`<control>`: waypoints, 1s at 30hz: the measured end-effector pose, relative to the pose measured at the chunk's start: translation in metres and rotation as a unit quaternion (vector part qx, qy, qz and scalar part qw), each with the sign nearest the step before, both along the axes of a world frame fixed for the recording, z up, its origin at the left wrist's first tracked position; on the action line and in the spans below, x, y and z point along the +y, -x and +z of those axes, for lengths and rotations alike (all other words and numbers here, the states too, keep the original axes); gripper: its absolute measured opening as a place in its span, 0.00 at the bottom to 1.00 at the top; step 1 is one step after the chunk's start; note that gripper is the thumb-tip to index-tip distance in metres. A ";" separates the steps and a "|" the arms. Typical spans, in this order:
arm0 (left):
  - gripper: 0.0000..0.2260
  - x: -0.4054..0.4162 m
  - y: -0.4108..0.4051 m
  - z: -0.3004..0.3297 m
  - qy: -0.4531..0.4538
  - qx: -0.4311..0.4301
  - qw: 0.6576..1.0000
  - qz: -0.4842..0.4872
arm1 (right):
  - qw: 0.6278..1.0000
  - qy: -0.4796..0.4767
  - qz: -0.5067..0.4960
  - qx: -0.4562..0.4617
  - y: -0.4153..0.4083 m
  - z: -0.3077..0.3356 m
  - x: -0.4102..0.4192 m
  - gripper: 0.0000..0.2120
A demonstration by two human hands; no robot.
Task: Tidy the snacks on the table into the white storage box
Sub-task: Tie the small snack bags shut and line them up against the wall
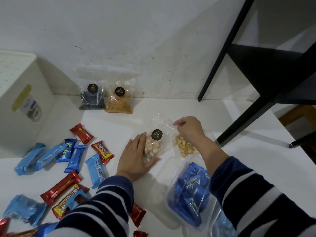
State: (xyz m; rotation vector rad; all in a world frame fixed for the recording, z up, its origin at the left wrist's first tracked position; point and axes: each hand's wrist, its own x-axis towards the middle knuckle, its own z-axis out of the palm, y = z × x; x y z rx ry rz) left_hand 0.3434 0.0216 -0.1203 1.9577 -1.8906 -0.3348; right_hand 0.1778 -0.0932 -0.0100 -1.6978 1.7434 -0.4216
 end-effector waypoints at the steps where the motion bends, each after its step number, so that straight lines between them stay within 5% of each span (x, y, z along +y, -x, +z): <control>1: 0.45 -0.001 0.000 -0.002 0.009 0.005 1.000 0.007 | 1.000 -0.002 0.007 -0.005 0.000 -0.002 0.000 0.14; 9: 0.44 -0.003 0.000 -0.002 0.054 0.058 0.996 0.036 | 0.999 0.031 -0.008 0.001 -0.013 -0.009 -0.011 0.08; 17: 0.45 -0.003 0.001 -0.004 0.050 0.071 0.994 0.060 | 0.999 0.011 -0.010 -0.050 -0.017 -0.011 -0.006 0.15; 30: 0.44 0.000 0.004 0.000 0.040 0.088 0.993 0.073 | 0.998 0.016 -0.010 -0.062 -0.001 -0.016 -0.013 0.11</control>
